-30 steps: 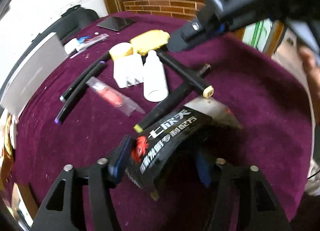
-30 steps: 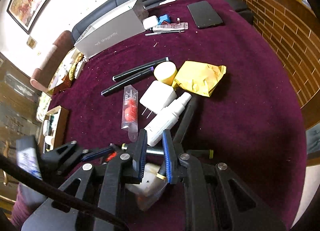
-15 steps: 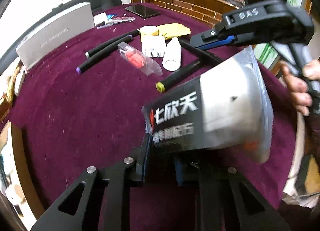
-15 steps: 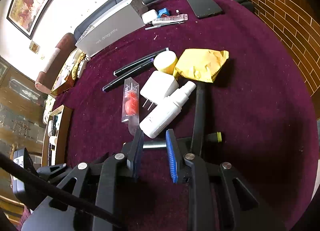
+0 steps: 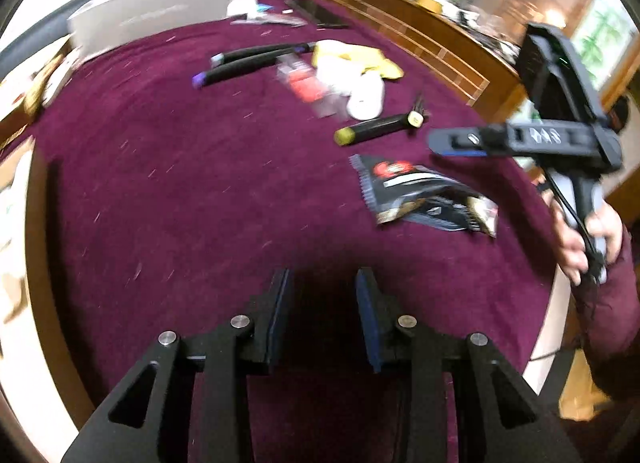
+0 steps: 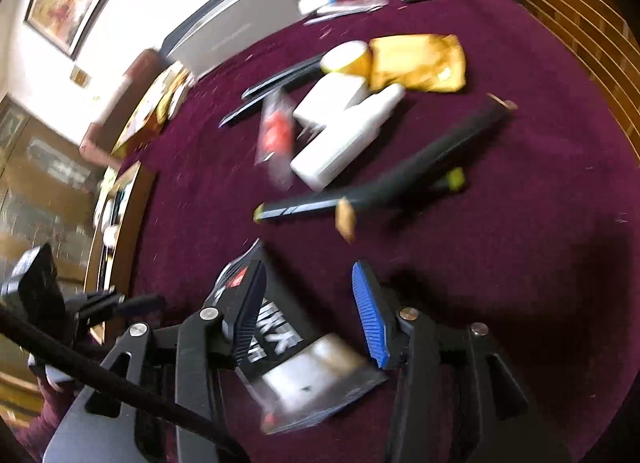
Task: Organize objects
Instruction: 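Grasp the black snack bag with the left gripper and lift it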
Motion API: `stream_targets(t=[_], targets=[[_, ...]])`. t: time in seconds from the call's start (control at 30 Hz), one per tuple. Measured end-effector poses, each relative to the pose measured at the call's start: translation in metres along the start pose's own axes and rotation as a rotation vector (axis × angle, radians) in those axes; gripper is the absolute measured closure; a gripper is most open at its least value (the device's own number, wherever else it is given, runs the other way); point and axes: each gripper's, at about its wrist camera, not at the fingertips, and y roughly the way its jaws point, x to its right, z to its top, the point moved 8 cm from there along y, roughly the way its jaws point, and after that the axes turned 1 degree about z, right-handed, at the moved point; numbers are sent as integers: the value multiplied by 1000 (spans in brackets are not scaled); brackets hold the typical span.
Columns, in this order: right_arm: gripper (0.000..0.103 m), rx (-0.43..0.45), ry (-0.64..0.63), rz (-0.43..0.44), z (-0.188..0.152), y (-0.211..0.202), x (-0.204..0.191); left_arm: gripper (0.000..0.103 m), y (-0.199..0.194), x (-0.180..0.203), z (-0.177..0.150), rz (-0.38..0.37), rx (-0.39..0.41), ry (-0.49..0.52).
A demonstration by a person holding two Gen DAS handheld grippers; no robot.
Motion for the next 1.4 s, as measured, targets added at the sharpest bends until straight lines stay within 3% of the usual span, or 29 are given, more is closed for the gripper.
stream_targets(t=[0.1,0.17,0.33,0.4,0.5,0.63,0.83,0.97,1.07,1.13,1.2,1.3,1.4], targets=[[58,-16,-21,-47,-8,12,-8,74,-7,-14,-10,17,19,-68],[48,-17,-30,-62,-13,19,-16,74,-13,-24,-14,27,41,-103],[44,-93,-56,66,-35,29,-53,74,-35,-52,-18,-4,101,-236],[44,-111,-57,176,-39,24,-70,73,-44,-61,-19,-2,132,-295],[44,-33,-41,207,-30,0,-73,58,-52,-66,-20,-14,169,-370],[43,16,-8,165,-28,-17,-55,57,-45,-55,-22,-81,178,-450],[43,77,22,67,-25,-26,-23,57,-16,-4,-13,-108,128,-401],[43,17,65,62,-29,-2,-14,57,-17,4,-18,-129,130,-433],[41,-62,101,233,-44,16,-37,57,-24,-7,-21,-129,167,-484],[41,-118,118,415,-55,20,-61,57,-27,-13,-22,-120,174,-501],[41,-130,120,487,-57,19,-73,57,-27,-17,-23,-107,175,-511],[41,-54,94,368,-49,9,-60,56,-24,-14,-20,-76,174,-481],[41,-14,137,322,-45,-2,-37,54,-15,-4,-12,-21,156,-425]])
